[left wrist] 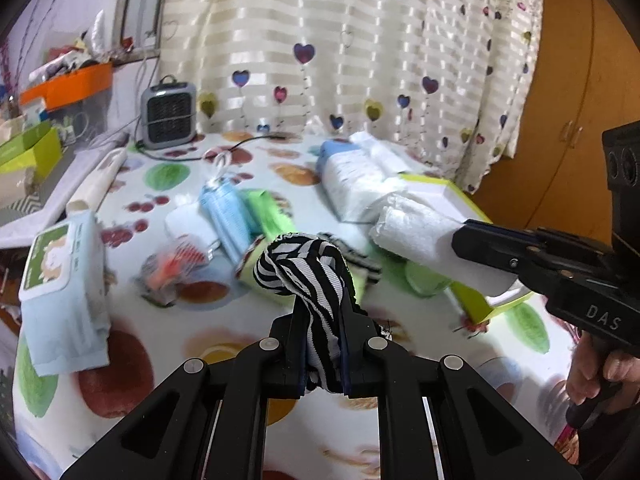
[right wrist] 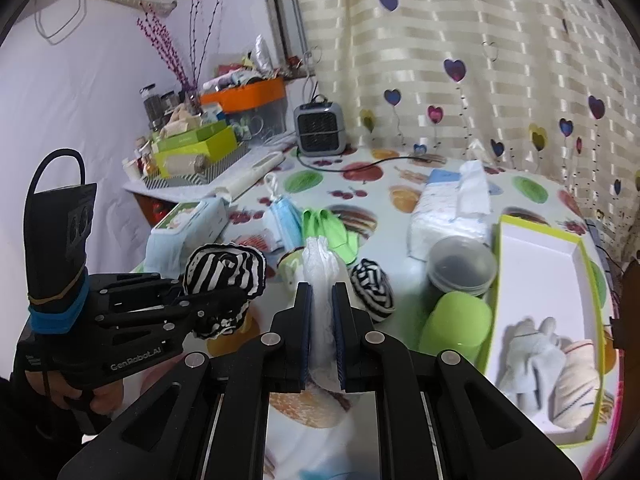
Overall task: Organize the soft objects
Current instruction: 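Lift both held cloths and carry them over the white box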
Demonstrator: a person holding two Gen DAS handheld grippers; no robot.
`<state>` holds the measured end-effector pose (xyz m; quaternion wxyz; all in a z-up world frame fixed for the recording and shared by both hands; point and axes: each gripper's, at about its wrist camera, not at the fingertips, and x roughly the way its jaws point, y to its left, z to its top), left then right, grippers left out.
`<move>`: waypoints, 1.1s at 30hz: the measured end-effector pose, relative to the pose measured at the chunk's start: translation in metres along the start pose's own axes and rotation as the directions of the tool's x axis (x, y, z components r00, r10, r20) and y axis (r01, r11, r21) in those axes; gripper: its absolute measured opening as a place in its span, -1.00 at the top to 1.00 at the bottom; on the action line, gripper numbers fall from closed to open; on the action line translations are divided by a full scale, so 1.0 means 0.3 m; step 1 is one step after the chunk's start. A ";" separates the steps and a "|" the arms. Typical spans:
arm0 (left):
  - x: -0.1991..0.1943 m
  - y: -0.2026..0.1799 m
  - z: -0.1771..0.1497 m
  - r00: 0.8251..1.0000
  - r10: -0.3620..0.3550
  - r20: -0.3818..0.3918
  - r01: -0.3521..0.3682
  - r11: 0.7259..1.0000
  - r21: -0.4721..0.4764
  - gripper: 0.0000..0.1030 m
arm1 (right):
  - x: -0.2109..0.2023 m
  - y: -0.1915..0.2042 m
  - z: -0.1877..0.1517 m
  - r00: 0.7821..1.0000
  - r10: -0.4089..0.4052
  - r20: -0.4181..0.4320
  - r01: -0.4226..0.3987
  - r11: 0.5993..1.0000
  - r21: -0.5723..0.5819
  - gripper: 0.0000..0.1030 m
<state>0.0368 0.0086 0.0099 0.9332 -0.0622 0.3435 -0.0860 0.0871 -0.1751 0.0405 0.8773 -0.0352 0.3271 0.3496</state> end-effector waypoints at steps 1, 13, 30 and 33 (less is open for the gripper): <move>-0.002 -0.009 0.007 1.000 -0.007 0.005 0.007 1.000 0.004 0.78 | -0.011 -0.009 0.000 1.000 -0.007 0.008 0.007 1.000 0.007 0.79; 0.022 -0.089 0.057 0.997 -0.079 0.016 0.078 0.997 0.023 0.78 | -0.084 -0.111 -0.003 0.996 -0.075 0.047 0.071 0.995 0.069 0.79; 0.072 -0.206 0.122 0.990 -0.136 0.030 0.134 0.989 0.067 0.78 | -0.193 -0.302 -0.017 0.977 -0.189 0.100 0.168 0.968 0.187 0.79; 0.085 -0.230 0.139 0.988 -0.150 0.029 0.147 0.986 0.077 0.78 | -0.205 -0.336 -0.025 0.974 -0.204 0.102 0.180 0.961 0.210 0.79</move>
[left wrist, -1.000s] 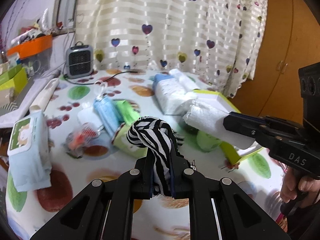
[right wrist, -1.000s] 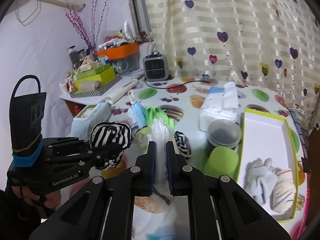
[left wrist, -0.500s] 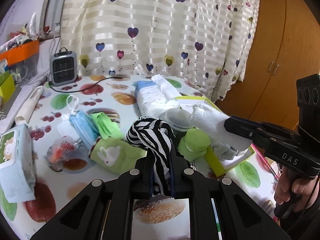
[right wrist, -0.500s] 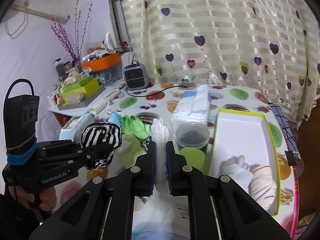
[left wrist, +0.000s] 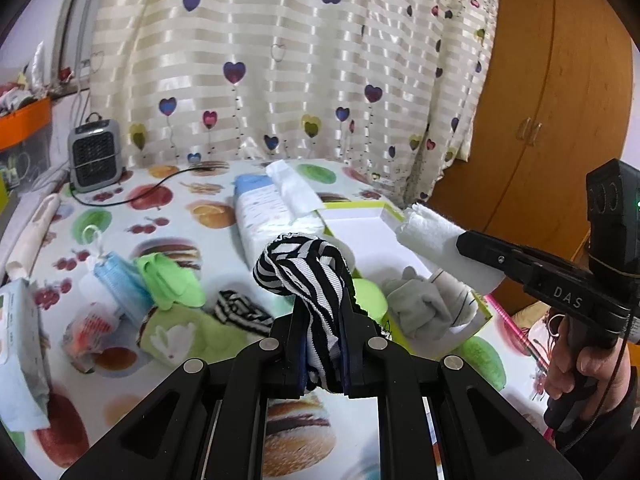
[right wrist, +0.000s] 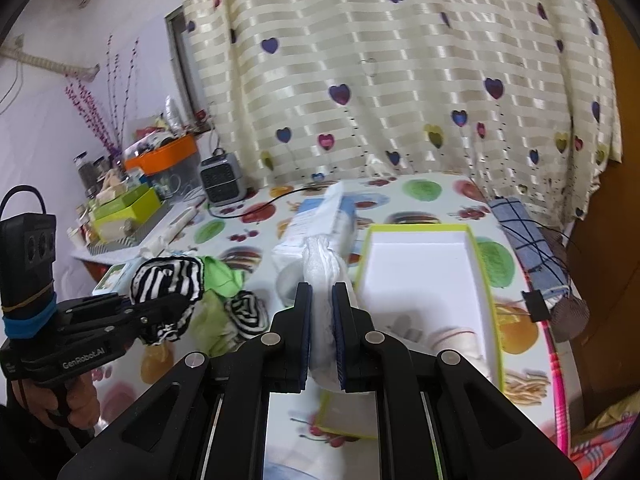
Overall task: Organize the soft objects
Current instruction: 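Lift both held cloths and carry them over the white box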
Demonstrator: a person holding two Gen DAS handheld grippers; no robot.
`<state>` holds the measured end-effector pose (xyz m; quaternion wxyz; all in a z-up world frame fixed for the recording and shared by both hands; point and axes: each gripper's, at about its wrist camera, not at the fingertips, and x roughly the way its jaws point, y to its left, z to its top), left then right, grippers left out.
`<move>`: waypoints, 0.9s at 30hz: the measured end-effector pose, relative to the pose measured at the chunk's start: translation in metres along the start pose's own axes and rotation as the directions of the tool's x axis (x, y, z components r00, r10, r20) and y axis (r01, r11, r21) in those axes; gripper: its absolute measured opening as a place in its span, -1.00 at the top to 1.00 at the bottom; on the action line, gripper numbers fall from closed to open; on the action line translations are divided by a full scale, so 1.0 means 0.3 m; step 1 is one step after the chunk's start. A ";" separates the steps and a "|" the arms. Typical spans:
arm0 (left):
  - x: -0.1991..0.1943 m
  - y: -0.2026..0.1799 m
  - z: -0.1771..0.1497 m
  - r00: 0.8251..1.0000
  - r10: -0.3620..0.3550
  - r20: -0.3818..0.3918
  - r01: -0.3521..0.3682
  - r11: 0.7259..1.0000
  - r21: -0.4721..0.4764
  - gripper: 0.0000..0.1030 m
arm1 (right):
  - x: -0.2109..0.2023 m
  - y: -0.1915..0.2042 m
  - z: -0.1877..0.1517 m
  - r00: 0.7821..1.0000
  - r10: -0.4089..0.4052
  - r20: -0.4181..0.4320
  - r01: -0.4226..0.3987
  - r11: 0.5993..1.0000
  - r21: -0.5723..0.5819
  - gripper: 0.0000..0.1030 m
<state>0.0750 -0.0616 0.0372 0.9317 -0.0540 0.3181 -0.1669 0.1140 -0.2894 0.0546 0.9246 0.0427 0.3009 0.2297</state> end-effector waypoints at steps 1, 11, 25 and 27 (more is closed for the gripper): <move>0.005 -0.005 0.004 1.000 -0.005 0.000 0.005 1.000 0.003 0.78 | -0.001 -0.011 0.000 1.000 -0.004 0.001 0.004 1.000 0.007 0.79; 0.070 -0.082 0.049 0.998 -0.067 -0.012 0.067 0.997 0.037 0.78 | 0.000 -0.127 -0.001 0.999 -0.055 0.003 0.054 0.996 0.072 0.79; 0.231 -0.168 0.106 0.989 -0.132 -0.069 0.137 0.987 0.081 0.78 | 0.072 -0.267 -0.016 0.993 -0.110 -0.050 0.116 0.983 0.141 0.79; 0.249 -0.176 0.114 0.988 -0.137 -0.076 0.143 0.986 0.081 0.78 | 0.091 -0.278 -0.015 0.992 -0.112 -0.057 0.120 0.982 0.143 0.79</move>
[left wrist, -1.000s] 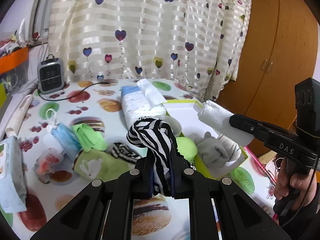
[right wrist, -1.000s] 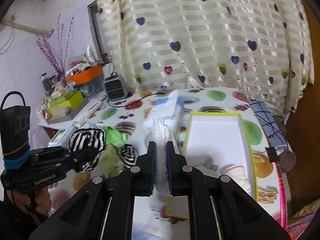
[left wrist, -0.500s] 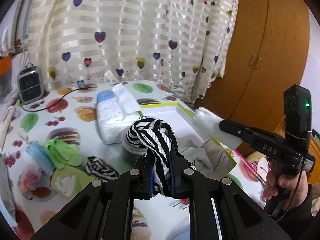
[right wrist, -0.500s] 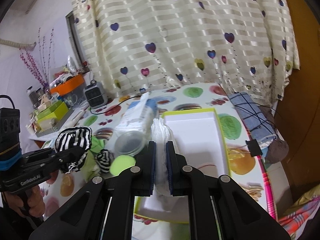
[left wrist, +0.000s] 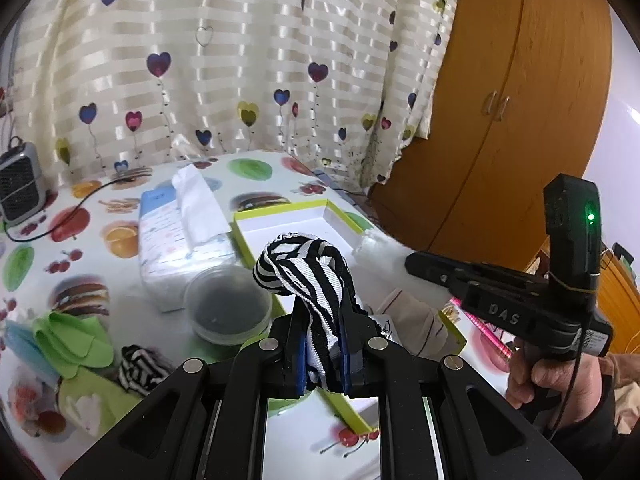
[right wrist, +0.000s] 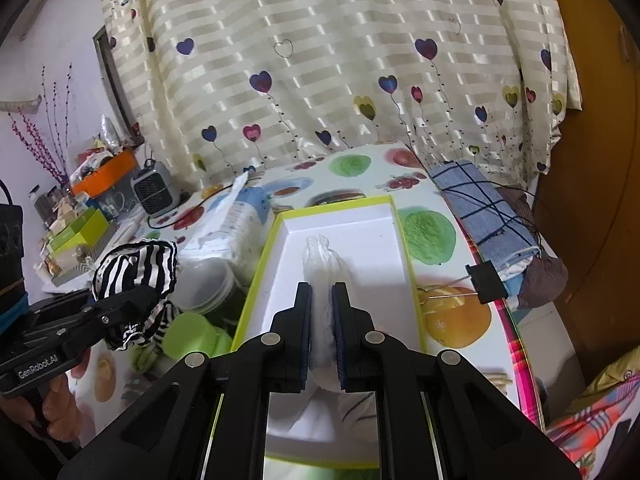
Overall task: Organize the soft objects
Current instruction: 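Lift both held cloths and carry them over the white box, then lower both cloths into the box beside the socks and open both grippers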
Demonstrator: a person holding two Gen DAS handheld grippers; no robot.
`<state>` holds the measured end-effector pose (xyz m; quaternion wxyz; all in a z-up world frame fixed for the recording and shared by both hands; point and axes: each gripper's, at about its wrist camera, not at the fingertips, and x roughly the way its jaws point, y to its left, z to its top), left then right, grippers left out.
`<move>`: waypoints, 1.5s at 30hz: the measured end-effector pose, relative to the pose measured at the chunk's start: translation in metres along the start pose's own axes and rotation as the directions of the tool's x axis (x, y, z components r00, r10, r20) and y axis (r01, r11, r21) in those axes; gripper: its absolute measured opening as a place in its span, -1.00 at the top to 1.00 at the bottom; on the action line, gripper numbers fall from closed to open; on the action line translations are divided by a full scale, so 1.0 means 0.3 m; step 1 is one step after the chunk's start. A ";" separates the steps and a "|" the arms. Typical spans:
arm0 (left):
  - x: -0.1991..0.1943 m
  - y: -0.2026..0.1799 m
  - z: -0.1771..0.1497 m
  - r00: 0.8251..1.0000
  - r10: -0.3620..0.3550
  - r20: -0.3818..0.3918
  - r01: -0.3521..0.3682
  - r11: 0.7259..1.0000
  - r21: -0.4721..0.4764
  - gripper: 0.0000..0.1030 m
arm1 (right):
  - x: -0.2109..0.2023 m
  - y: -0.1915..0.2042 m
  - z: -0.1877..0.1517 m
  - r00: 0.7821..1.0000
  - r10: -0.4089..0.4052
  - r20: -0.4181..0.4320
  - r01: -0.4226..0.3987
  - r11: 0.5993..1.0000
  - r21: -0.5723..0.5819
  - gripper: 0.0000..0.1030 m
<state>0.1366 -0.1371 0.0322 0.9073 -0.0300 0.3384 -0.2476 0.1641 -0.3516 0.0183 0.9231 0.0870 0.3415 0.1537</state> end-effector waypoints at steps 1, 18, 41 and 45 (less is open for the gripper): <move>0.006 -0.002 0.002 1.000 0.000 -0.002 0.000 1.000 0.002 0.78 | 0.011 -0.005 0.002 1.000 -0.003 -0.004 0.003 1.000 0.001 0.79; 0.113 -0.007 0.051 0.999 0.013 -0.040 -0.013 1.000 0.005 0.78 | 0.194 -0.081 0.037 0.998 -0.018 -0.061 0.019 1.000 0.023 0.61; 0.296 -0.071 0.058 0.988 -0.027 -0.151 0.035 0.998 0.050 0.17 | 0.035 -0.116 0.005 0.999 -0.023 0.027 0.022 0.998 0.056 0.04; 0.255 -0.065 0.061 0.991 -0.030 -0.131 0.036 0.998 0.042 0.17 | 0.025 -0.111 0.001 0.999 -0.021 0.028 0.019 0.998 0.054 0.04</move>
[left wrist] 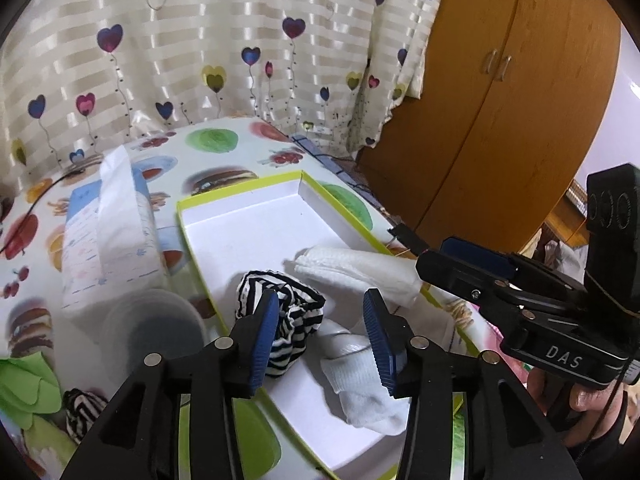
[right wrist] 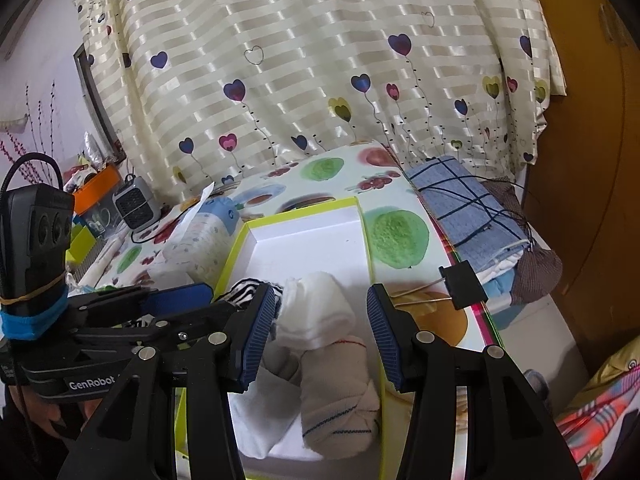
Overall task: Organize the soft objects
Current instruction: 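Lower both cloths into the box beside the socks and open both grippers, then withdraw both open grippers from the box toward the items on the table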
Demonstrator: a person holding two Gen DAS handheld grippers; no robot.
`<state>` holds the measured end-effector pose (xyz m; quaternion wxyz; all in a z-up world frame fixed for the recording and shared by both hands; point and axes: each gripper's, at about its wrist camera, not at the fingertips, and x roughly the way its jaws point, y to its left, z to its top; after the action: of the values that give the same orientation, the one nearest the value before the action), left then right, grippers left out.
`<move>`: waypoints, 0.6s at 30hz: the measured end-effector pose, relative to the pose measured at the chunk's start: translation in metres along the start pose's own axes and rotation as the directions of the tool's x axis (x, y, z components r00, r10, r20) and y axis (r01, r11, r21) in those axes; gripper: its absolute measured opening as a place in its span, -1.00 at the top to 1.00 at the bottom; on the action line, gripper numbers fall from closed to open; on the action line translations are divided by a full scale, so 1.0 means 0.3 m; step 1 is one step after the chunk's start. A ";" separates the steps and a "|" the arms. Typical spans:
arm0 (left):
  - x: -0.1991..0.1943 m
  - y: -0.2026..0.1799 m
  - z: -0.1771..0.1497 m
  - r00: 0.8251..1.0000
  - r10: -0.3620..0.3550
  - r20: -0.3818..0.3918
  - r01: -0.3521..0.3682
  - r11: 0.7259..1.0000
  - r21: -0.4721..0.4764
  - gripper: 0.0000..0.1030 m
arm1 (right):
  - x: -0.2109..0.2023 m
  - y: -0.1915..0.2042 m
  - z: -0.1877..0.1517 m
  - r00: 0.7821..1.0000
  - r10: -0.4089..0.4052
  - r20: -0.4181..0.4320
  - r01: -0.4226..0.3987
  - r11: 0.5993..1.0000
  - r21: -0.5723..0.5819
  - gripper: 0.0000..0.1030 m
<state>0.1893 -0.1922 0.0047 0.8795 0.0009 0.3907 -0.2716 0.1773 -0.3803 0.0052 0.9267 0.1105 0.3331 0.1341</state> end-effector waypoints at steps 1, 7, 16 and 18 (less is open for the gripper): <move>-0.015 0.001 -0.001 1.000 0.000 0.008 0.000 1.000 -0.004 0.17 | -0.005 0.003 -0.001 1.000 0.001 0.003 -0.001 1.000 -0.001 0.04; -0.111 -0.007 -0.022 0.998 0.013 0.055 -0.012 1.000 -0.004 0.17 | -0.043 0.043 -0.008 1.000 0.016 0.014 -0.016 1.000 -0.024 0.04; -0.238 -0.006 -0.075 0.995 0.038 0.094 -0.036 0.999 -0.024 0.17 | -0.116 0.168 -0.025 0.999 0.030 0.017 -0.028 0.993 -0.112 0.04; -0.271 -0.005 -0.090 0.993 0.048 0.104 -0.045 0.999 -0.030 0.17 | -0.129 0.198 -0.032 0.999 0.034 0.012 -0.032 0.991 -0.133 0.02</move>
<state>0.1256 -0.1489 0.0421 0.9048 -0.0165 0.3478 -0.2452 0.1318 -0.3358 0.0382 0.9321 0.0549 0.3148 0.1707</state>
